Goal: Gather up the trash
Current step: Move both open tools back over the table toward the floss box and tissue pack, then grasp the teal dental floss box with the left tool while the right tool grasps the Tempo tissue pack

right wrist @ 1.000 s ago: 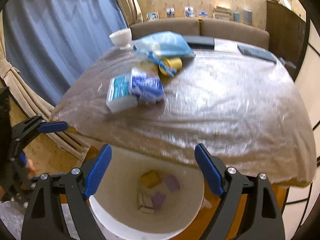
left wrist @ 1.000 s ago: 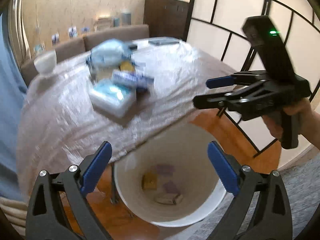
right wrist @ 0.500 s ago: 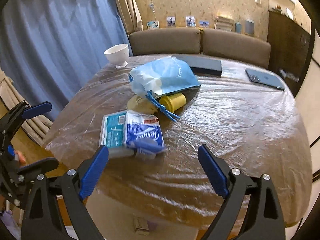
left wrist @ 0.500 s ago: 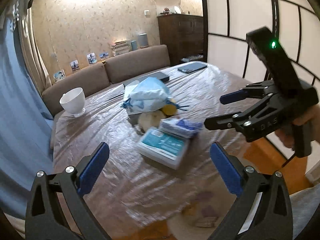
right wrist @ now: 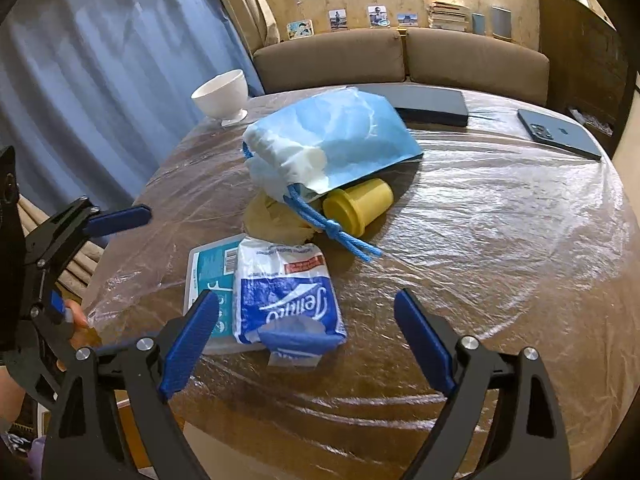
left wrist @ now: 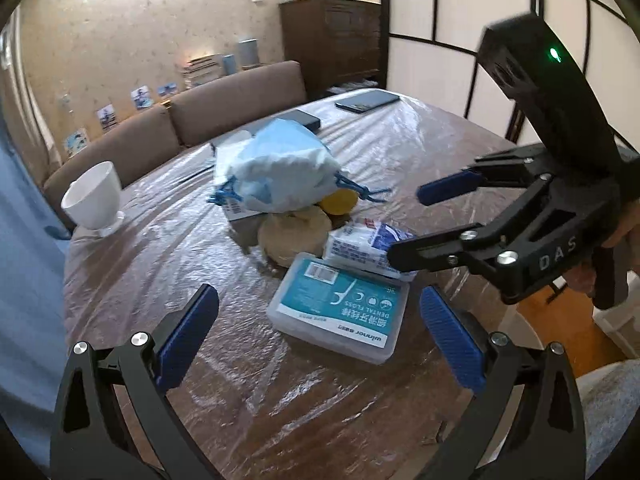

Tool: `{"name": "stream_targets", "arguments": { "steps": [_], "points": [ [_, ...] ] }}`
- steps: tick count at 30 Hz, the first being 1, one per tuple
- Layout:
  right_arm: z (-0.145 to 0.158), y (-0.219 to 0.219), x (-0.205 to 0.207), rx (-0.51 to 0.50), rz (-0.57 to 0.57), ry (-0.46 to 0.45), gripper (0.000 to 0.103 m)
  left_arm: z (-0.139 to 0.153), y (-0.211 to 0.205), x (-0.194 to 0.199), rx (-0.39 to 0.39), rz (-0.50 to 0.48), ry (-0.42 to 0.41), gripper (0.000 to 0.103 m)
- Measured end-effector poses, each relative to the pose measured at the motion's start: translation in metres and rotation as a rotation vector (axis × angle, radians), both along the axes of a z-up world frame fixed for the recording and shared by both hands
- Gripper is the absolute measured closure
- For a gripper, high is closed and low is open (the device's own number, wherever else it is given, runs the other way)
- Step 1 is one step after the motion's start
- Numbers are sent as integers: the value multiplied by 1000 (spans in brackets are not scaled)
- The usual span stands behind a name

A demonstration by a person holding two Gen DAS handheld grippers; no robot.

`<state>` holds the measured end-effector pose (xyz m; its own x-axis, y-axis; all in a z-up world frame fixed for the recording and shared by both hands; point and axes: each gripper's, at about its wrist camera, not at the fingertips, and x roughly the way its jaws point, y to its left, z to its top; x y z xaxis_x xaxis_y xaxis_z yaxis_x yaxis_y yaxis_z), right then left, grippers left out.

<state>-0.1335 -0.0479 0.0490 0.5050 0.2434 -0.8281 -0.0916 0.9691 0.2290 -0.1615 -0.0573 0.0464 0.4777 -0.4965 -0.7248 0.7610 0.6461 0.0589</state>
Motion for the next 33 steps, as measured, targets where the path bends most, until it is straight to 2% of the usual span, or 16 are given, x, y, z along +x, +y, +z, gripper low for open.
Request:
{"name": "stream_targets", "arguments": {
  "steps": [4, 13, 18, 23, 30, 33],
  "points": [
    [-5, 4, 6, -5, 7, 16, 24, -9, -5, 4, 34, -22, 1, 2],
    [-16, 4, 16, 21, 1, 39, 36, -24, -9, 14, 38, -57, 59, 2],
    [-17, -3, 15, -76, -25, 37, 36, -28, -13, 16, 44, -73, 69, 2],
    [-21, -9, 15, -111, -36, 36, 37, -31, -16, 17, 49, -78, 72, 2],
    [-24, 3, 6, -238, 14, 7, 36, -34, -20, 16, 66, -81, 60, 2],
    [-24, 7, 5, -254, 35, -1, 38, -36, -23, 16, 63, -95, 76, 2]
  ]
}}
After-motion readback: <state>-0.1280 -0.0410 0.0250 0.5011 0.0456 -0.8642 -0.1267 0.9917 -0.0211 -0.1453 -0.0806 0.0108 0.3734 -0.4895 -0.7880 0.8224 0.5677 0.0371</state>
